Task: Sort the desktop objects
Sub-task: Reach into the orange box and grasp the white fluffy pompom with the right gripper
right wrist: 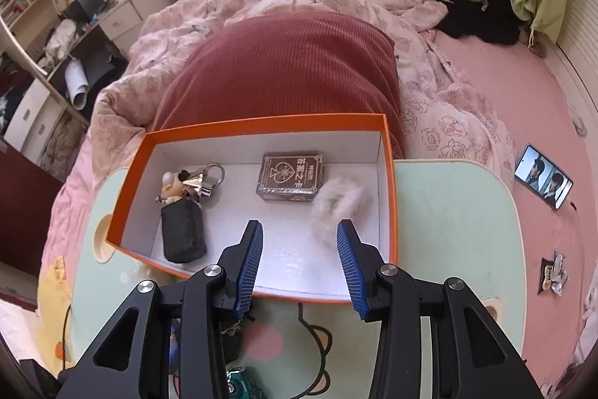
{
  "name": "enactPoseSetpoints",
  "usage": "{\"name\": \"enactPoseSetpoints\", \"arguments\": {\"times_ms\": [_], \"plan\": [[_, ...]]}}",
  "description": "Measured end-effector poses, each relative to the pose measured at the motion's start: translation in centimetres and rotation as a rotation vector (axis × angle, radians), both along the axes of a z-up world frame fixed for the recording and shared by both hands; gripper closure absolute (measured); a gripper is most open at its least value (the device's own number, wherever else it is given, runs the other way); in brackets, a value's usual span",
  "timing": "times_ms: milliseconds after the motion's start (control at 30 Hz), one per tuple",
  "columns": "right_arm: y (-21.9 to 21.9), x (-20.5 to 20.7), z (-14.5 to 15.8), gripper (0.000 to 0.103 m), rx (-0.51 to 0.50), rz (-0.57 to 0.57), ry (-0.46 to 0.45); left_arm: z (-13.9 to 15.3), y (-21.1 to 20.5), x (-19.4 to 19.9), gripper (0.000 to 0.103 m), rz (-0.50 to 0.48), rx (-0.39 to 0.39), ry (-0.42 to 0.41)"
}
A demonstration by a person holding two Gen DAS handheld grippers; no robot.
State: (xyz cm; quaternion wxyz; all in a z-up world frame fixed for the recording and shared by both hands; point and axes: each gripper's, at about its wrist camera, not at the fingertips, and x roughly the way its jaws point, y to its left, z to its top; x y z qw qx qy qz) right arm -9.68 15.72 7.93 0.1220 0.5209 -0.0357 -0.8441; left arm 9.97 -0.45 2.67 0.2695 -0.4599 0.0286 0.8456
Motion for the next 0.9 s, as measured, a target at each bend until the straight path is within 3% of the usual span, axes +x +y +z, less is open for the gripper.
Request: {"name": "enactPoseSetpoints", "arguments": {"times_ms": [100,233,333,533,800,867,900], "plan": [[0.6,-1.6,-0.4,0.062,-0.031,-0.017,-0.059,-0.3,0.6,-1.2,0.054,0.026,0.008,-0.012],[0.6,-2.8,-1.0,0.062,-0.005,-0.025,-0.109,1.3,0.1,-0.1,0.051,0.034,0.044,0.078],[0.2,-2.9,-1.1,0.062,0.069,-0.041,-0.085,2.0,-0.6,0.6,0.031,0.074,0.046,0.124],[-2.0,-3.2,-2.9,0.063,0.254,-0.027,-0.073,1.1,-2.0,-0.1,0.03,0.165,0.056,0.084],[-4.6,-3.4,-5.5,0.063,0.441,0.043,-0.048,0.4,-2.6,0.3,0.03,0.19,0.081,0.077],[-4.3,-3.4,-5.4,0.071,0.453,0.04,-0.03,0.5,-2.9,0.5,0.03,0.193,0.094,0.087],[-4.2,-3.3,-5.4,0.084,0.469,0.039,-0.017,0.5,-3.0,0.3,0.031,0.197,0.099,0.087]]}}
